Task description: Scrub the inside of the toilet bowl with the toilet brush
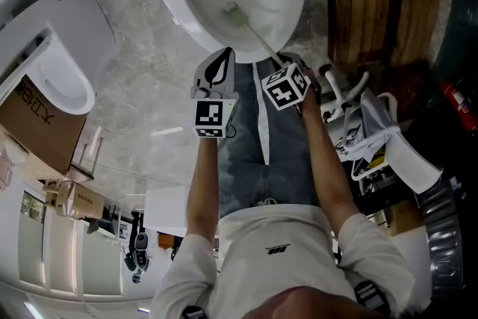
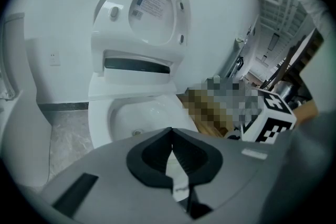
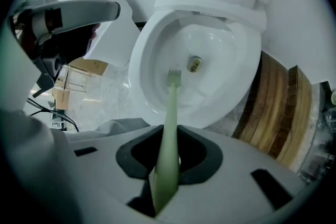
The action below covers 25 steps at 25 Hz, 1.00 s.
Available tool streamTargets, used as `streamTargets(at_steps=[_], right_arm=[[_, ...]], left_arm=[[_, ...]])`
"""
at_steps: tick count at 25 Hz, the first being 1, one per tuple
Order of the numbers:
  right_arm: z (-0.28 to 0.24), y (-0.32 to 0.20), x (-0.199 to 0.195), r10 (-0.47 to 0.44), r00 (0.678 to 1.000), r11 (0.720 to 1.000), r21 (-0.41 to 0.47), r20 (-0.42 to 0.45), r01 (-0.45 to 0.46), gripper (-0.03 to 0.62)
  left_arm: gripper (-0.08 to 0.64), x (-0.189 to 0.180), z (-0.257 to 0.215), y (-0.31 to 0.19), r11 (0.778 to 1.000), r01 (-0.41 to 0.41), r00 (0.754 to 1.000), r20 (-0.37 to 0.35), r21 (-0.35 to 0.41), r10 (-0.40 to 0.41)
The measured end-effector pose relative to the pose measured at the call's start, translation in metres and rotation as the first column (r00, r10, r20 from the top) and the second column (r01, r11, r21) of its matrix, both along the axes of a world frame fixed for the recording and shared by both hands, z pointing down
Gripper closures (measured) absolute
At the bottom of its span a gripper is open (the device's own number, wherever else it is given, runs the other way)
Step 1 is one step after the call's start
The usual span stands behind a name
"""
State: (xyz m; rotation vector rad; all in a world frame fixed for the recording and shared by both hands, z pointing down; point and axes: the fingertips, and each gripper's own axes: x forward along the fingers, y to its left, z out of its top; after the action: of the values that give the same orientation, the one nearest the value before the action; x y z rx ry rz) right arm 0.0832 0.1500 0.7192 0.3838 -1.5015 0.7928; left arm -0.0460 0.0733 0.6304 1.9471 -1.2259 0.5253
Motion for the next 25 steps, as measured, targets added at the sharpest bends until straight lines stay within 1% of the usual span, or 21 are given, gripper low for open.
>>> streamTargets(at_steps=[5,13,17,25], right_arm=[[0.013,-0.002,0.002,0.036,0.998,0.999,-0.007,-0.043,-0.036,0.531],[0.037,-0.021,-0.008,0.09,0.994,0.996,-0.011,-0.062,-0.09,0.531],[0.052,-0.035,-0.01,0.097,0.993,0.995,0.011,-0.074,-0.096,0.531],[0.074,-0.063,-0.016,0.096,0.992,0.995,0.022,-0.084,-0.094,0.531]], left_arm=[[0.551,0.003,0.004,-0.002,1.0,-0.012,1.0,-0.004,-0.007,0.012],[0.551,-0.001,0.009,-0.005,1.0,-0.014,1.0,-0.005,-0.019,0.014],[0.551,-0.007,0.014,-0.005,1.0,-0.011,1.0,-0.006,-0.026,0.011],[0.551,-0.01,0.02,-0.007,0.999,-0.016,1.0,-0.008,-0.037,0.015]])
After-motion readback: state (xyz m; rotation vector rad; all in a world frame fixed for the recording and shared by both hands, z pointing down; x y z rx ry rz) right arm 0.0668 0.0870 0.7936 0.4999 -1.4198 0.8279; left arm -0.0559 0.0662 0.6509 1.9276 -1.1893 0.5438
